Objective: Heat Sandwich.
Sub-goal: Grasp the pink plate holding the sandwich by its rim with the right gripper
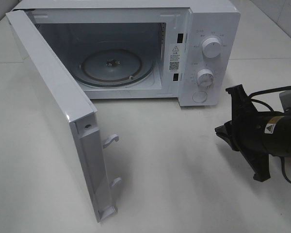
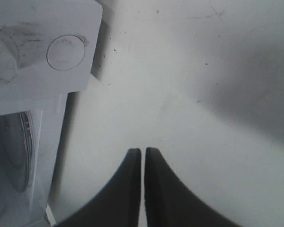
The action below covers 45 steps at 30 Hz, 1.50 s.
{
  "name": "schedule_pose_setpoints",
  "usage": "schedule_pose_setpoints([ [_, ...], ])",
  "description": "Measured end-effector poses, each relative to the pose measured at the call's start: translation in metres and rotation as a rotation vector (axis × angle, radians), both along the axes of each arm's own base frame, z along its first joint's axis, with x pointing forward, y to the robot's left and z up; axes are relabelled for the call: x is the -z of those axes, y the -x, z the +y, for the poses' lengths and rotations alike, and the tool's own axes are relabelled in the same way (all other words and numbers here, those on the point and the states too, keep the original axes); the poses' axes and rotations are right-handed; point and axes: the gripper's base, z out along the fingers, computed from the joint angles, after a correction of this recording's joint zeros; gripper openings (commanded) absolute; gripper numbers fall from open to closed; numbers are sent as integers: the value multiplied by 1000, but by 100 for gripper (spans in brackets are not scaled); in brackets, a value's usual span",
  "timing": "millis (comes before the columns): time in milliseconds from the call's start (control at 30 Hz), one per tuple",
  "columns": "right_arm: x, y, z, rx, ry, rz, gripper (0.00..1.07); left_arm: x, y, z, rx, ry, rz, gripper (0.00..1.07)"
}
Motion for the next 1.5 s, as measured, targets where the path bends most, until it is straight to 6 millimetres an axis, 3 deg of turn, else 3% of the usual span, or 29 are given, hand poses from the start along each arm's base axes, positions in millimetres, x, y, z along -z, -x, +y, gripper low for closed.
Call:
schedule_pose_setpoints([
  [367, -23, 13, -1, -237, 199, 74, 10, 0, 0, 0, 0, 0, 0, 103],
  [800, -59, 10, 3, -996, 692, 195, 15, 0, 0, 0, 0, 0, 0, 103],
  [1267, -78, 10, -5, -1282, 871, 317, 22, 0, 0, 0, 0, 0, 0, 103],
  [1400, -89, 4, -5, -1290, 884, 312, 44, 0, 0, 0, 0, 0, 0, 103],
  [1433, -89, 4, -5, -1290, 884, 312, 44, 0, 0, 0, 0, 0, 0, 103],
  [1500, -93, -1, -10, -1279, 883, 314, 65, 0, 0, 0, 0, 0, 0, 103],
])
